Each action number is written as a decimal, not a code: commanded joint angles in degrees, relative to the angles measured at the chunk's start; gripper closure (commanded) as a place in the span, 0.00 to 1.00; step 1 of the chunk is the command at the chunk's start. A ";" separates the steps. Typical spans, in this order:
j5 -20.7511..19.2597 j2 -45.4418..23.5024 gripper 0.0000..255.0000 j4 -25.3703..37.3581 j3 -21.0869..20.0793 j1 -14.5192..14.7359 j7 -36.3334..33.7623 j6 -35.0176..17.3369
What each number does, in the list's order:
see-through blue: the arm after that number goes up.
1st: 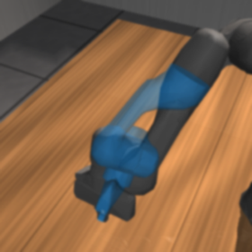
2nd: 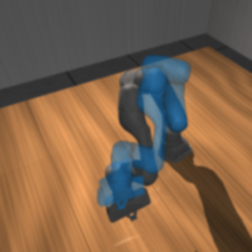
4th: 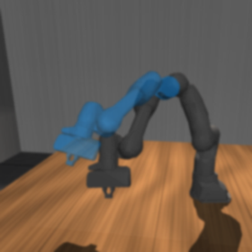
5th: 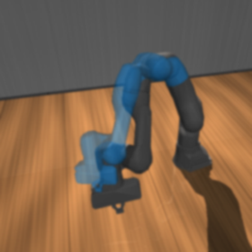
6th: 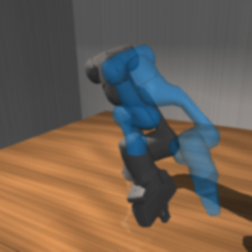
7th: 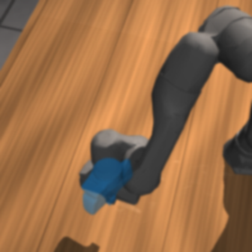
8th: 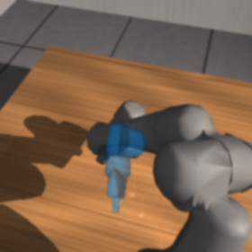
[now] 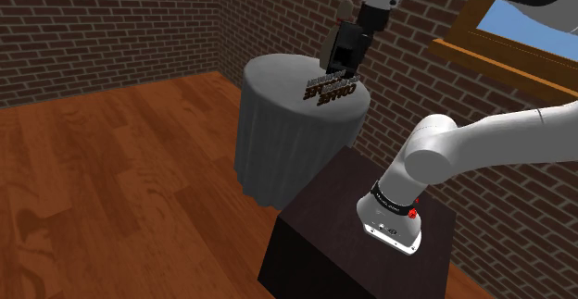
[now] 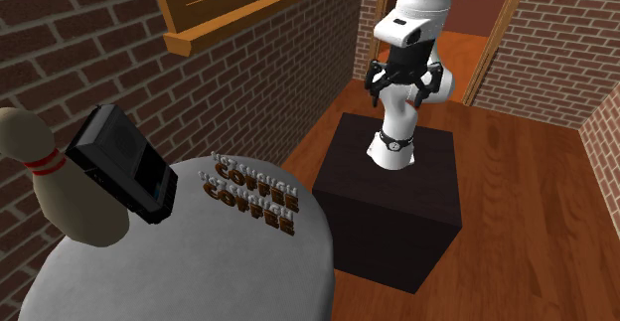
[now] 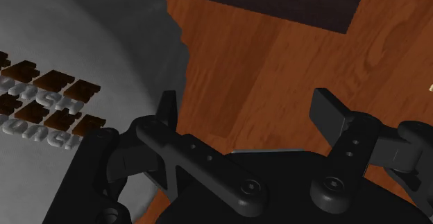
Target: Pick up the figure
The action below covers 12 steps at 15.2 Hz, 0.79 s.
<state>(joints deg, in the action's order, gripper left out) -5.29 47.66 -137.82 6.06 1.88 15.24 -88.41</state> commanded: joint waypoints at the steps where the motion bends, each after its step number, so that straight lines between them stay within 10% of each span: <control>1: -2.40 -0.15 0.00 -0.66 3.68 0.36 6.45 -1.19; 12: -12.27 -9.24 0.00 0.86 24.74 4.38 39.42 -11.58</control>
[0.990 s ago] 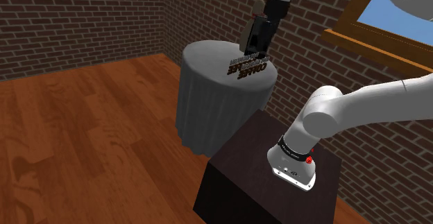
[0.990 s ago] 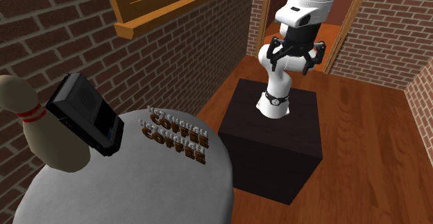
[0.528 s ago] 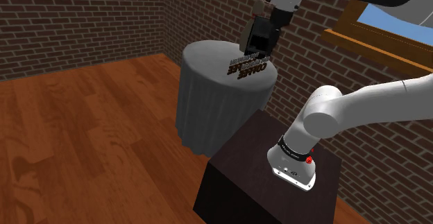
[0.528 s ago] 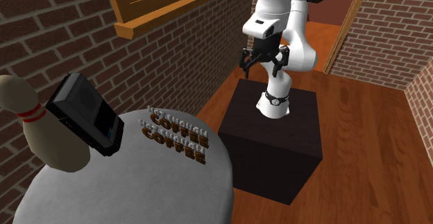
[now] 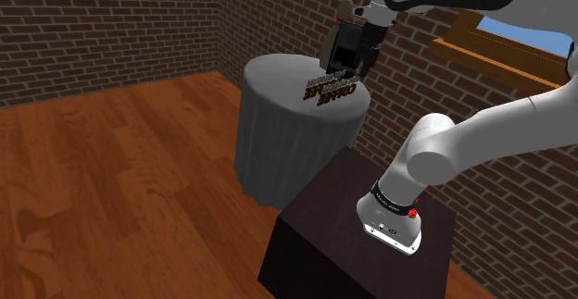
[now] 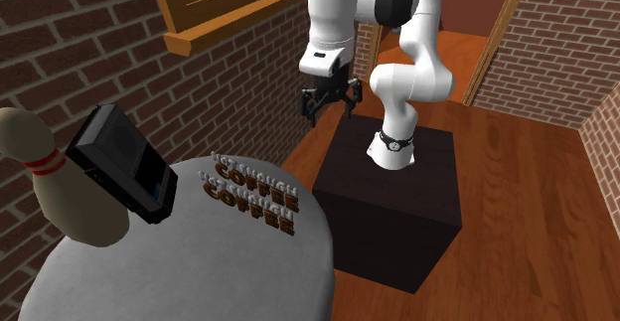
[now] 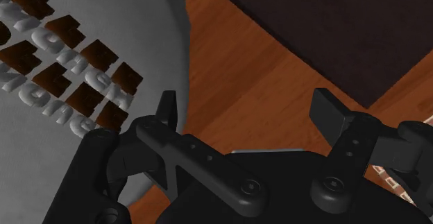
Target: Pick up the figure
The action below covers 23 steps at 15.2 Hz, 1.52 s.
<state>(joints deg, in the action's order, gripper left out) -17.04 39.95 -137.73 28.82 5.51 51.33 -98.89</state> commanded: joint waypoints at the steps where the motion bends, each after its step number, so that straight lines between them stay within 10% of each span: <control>1: -0.85 -3.14 0.00 1.58 4.00 1.55 6.37 -2.18; 9: 3.59 -20.81 0.00 11.35 21.80 11.51 33.07 -10.74; 14: 19.89 -40.75 0.00 20.31 34.22 18.55 56.93 -13.96; 18: 35.56 -58.22 0.00 29.75 30.41 10.18 75.42 -11.56; 23: 40.88 -65.95 0.00 35.63 24.74 3.23 82.81 -10.84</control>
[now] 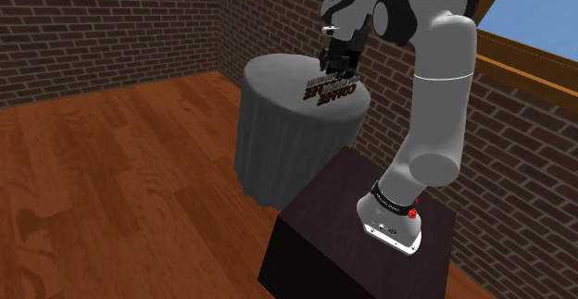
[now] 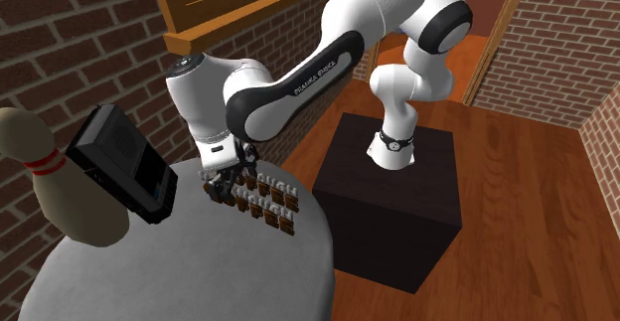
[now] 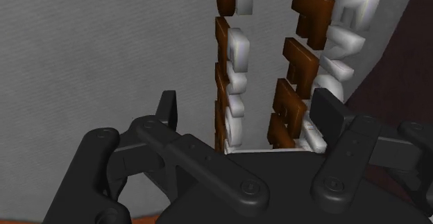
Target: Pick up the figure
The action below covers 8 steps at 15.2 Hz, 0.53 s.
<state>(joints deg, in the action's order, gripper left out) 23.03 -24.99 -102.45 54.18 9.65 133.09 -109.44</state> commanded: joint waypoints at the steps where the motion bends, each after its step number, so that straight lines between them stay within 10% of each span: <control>1: 1.13 -1.36 0.00 -0.01 -0.85 -1.06 1.28 -0.88; 7: 2.76 -3.08 0.00 -1.47 -1.99 -1.79 2.33 -3.47; 8: 2.75 -3.04 1.00 -1.52 -1.98 -1.72 2.28 -3.50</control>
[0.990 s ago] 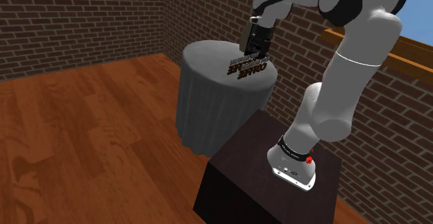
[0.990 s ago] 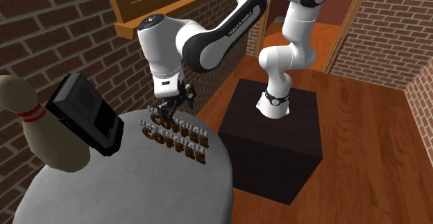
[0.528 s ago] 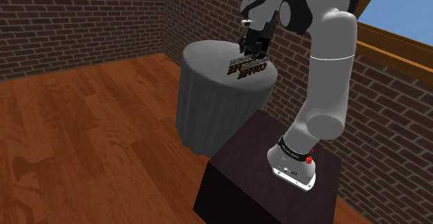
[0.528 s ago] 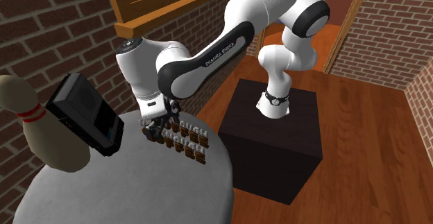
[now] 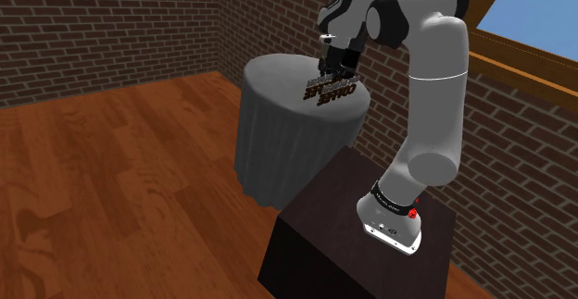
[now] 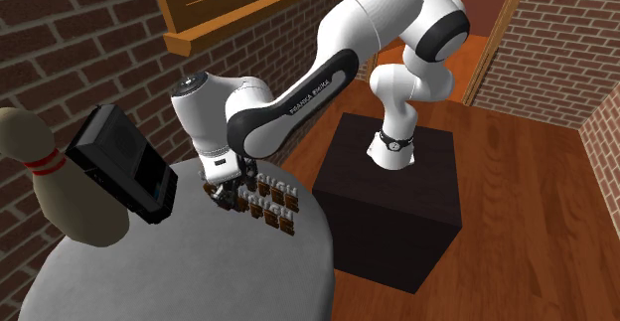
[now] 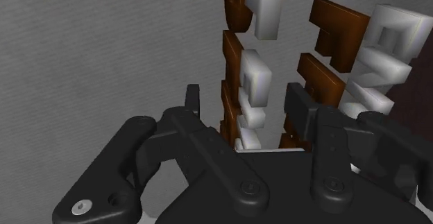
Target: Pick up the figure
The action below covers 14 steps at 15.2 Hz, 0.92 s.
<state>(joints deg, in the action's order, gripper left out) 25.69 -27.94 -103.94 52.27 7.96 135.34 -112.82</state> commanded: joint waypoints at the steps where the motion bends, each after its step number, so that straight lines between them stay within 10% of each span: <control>1: 0.10 -0.11 1.00 -0.02 -0.07 -0.06 0.06 -0.12; 14: -1.67 1.73 1.00 1.63 1.15 0.69 -1.07 2.75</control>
<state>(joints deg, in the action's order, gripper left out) 24.34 -26.50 -102.76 53.20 8.59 134.45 -110.71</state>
